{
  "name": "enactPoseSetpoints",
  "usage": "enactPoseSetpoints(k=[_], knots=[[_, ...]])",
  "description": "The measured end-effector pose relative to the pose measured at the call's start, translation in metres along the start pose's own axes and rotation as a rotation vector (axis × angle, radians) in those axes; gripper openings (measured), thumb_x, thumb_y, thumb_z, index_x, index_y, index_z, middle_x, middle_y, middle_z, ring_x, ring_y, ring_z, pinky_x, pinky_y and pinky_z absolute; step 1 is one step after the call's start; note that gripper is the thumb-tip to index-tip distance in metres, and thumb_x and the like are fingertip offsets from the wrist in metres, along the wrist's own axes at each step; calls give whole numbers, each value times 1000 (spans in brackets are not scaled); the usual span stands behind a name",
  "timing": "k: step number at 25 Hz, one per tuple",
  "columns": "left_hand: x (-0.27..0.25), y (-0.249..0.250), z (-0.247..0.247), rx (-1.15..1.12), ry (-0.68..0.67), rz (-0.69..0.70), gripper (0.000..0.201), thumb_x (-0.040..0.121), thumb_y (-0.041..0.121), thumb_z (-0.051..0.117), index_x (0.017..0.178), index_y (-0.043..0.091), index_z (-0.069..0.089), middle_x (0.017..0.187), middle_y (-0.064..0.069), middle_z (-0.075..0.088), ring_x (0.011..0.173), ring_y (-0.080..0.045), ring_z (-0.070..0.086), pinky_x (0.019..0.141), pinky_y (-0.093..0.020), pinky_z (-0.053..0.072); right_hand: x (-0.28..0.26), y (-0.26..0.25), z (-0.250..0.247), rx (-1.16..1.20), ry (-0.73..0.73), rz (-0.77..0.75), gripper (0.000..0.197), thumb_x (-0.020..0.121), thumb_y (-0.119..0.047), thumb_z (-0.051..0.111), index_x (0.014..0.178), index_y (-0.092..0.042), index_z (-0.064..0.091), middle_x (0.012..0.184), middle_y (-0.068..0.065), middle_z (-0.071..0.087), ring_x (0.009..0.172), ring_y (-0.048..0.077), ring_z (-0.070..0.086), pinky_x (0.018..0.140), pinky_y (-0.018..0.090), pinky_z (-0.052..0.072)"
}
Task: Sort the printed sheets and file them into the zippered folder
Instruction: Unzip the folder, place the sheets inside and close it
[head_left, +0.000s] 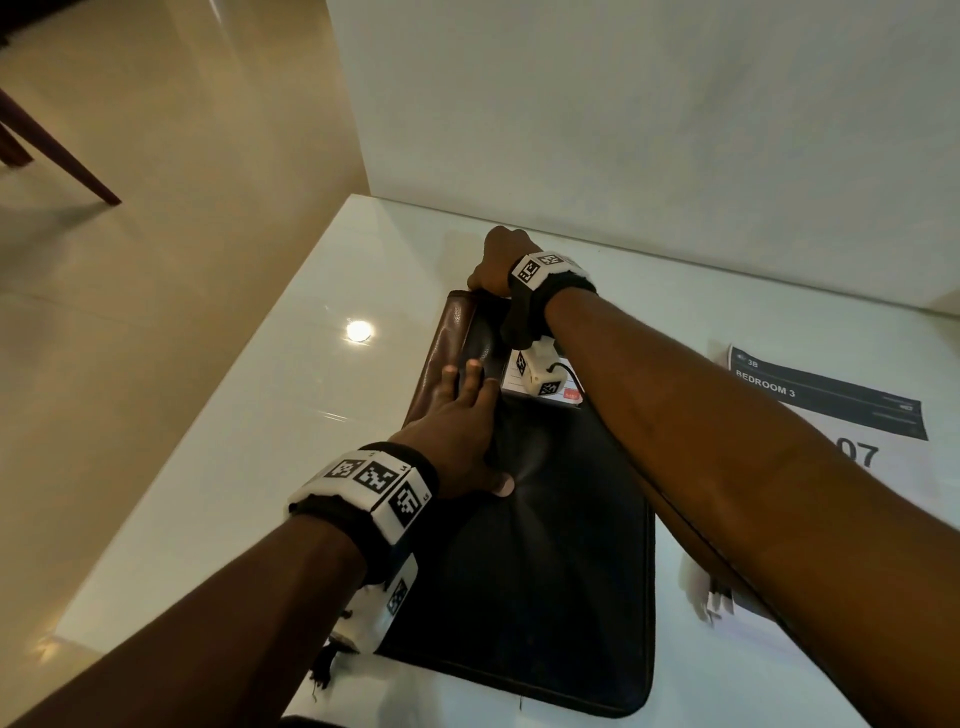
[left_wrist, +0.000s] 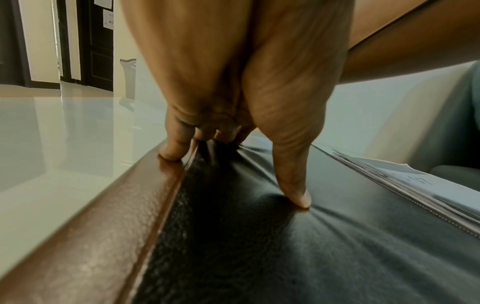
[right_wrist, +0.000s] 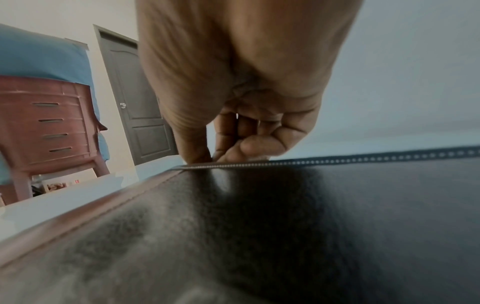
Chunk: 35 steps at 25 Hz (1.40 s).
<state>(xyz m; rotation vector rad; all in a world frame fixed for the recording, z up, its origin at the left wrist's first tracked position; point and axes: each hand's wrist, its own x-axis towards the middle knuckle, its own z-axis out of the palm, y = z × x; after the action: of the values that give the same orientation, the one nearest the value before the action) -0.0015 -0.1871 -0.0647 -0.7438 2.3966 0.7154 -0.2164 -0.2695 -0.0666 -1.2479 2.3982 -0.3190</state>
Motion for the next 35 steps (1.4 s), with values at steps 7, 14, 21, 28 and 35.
enactPoseSetpoints(k=[7,14,21,28,35], knots=[[-3,4,-6,-9,60,-3,121,80,44,86,166,21,4,173,-3,-16,158,-32,-19,125,-63,17,0,1,-2,136,-17,98,36,74,-39,86,78,-15,60,106,9,71,89,26,67,67,32,54],[24,5,-10,-176,340,-28,104,79,50,83,161,34,22,173,7,-11,159,-25,-14,118,-76,19,8,-5,-8,114,-45,83,31,77,-28,83,85,-12,59,91,8,67,80,25,66,60,29,48],[30,-6,-2,-253,387,-35,118,75,57,84,165,33,11,174,6,-11,159,-20,-15,120,-72,19,1,-7,-7,192,-44,132,16,78,-21,78,74,-15,63,68,1,61,58,16,56,52,23,42],[29,-7,-4,-214,362,-75,120,77,62,81,165,22,10,173,5,-13,159,-20,-16,122,-70,17,-2,2,-20,29,-278,-62,39,96,-36,65,125,-10,69,125,8,67,108,24,62,95,35,52],[33,-2,-10,-206,331,-92,125,76,62,81,166,23,3,173,5,-17,158,-21,-20,120,-71,12,2,1,-26,-226,-313,-364,33,104,-23,53,132,-9,63,129,10,61,111,24,60,70,19,47]])
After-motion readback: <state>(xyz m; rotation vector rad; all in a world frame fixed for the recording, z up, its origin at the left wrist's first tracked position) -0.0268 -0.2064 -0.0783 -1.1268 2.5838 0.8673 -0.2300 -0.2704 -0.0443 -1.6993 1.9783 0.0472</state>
